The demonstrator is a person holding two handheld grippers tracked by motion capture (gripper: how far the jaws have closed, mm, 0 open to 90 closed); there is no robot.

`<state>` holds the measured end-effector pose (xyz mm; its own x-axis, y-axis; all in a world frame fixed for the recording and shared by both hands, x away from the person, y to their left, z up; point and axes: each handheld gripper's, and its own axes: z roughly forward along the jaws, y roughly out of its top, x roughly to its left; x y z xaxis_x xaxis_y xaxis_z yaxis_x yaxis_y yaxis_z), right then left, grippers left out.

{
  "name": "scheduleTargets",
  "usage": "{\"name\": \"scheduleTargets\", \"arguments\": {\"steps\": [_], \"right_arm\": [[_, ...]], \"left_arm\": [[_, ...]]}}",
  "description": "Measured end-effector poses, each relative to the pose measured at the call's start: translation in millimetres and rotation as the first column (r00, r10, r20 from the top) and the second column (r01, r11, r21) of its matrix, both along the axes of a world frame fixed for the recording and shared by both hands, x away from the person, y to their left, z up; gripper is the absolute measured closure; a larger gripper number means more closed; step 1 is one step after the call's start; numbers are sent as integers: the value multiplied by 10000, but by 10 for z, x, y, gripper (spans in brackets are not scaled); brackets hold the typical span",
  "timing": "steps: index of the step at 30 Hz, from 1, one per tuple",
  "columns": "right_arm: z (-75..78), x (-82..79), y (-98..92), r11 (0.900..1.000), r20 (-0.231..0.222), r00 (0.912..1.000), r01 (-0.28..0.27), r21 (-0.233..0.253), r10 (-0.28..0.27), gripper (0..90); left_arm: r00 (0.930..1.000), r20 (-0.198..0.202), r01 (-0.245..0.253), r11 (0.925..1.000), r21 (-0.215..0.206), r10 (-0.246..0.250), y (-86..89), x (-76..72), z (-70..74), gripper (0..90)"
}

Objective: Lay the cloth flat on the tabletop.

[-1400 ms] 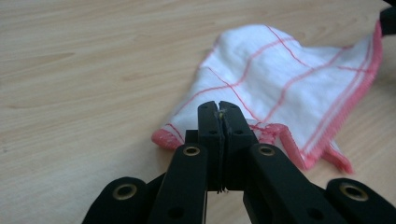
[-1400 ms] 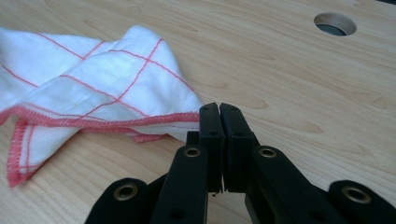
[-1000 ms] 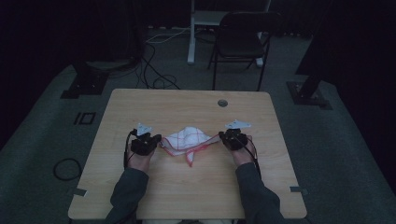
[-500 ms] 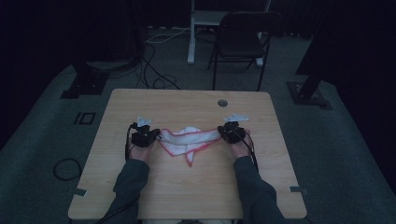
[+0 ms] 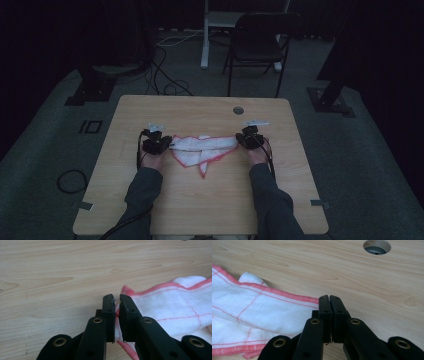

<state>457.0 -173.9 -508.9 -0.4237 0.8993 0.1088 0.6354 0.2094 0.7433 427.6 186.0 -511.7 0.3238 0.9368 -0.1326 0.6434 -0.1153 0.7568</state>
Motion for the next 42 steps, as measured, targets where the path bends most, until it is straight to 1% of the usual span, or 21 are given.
{"name": "scheduleTargets", "arguments": {"steps": [6,10,16,18,20,21,23,25,26,28,29,30,31,32,33,37,38,39,40,41,42], "right_arm": [[9,7,-28,10000,17,10000,64,5,-64,891],[6,15,-42,9999,-18,9999,142,-14,-142,891],[15,38,-42,9998,-14,9998,201,-54,-201,891],[29,46,-37,9998,10,9998,194,-101,-194,891],[44,56,-35,9997,45,9998,210,-141,-210,891],[52,62,-36,9996,52,9997,218,-154,-218,891],[69,74,-36,9994,72,9996,276,-191,-275,891],[80,80,-36,9993,87,9995,314,-204,-312,891],[82,80,-36,9992,85,9994,336,-201,-334,891],[77,84,-38,9991,56,9993,359,-212,-357,891],[70,87,-41,9990,37,9993,370,-239,-369,891],[67,89,-40,9989,31,9993,384,-269,-383,891],[62,91,-41,9988,16,9992,393,-284,-393,891],[61,93,-42,9988,20,9992,400,-299,-400,891],[61,95,-44,9987,19,9991,416,-293,-415,891],[59,101,-62,9985,-10,9989,470,-291,-471,891],[58,103,-67,9984,-20,9988,478,-294,-479,891],[58,105,-71,9984,-37,9988,493,-284,-494,890],[59,105,-74,9983,-40,9987,512,-282,-513,891],[60,106,-78,9982,-35,9986,529,-286,-530,890],[62,106,-80,9981,-33,9985,540,-292,-542,891]], "left_arm": [[9979,478,423,9988,256,-435,-36,-154,117,798],[9953,770,573,9979,292,-594,-58,-238,185,784],[9969,763,210,9997,91,-216,10,-251,221,764],[9968,767,237,9997,25,-238,14,-279,232,758],[9955,827,447,9990,89,-453,-22,-332,243,753],[9938,835,722,9972,216,-738,-68,-383,243,752],[9911,862,991,9946,311,-1015,-128,-442,236,752],[9856,824,1440,9885,460,-1474,-229,-527,197,752],[9805,743,1778,9823,590,-1820,-305,-581,158,752],[9719,658,2208,9724,750,-2258,-413,-650,93,746],[9695,571,2336,9693,770,-2382,-452,-668,67,743],[9645,423,2561,9625,894,-2605,-514,-686,23,737],[9614,321,2689,9577,1027,-2734,-548,-691,-4,726],[9573,173,2840,9499,1304,-2886,-600,-691,-50,717],[9561,93,2888,9471,1402,-2930,-624,-689,-77,703],[9449,-242,3258,9303,1685,-3265,-693,-661,-182,644],[9405,-381,3389,9236,1794,-3377,-700,-653,-202,634],[9378,-477,3467,9193,1861,-3439,-706,-648,-218,622],[9357,-478,3517,9136,2039,-3496,-711,-652,-239,619],[9353,-406,3521,9132,2054,-3515,-711,-655,-243,621],[9364,-461,3496,9130,2102,-3479,-702,-648,-236,634]]}}
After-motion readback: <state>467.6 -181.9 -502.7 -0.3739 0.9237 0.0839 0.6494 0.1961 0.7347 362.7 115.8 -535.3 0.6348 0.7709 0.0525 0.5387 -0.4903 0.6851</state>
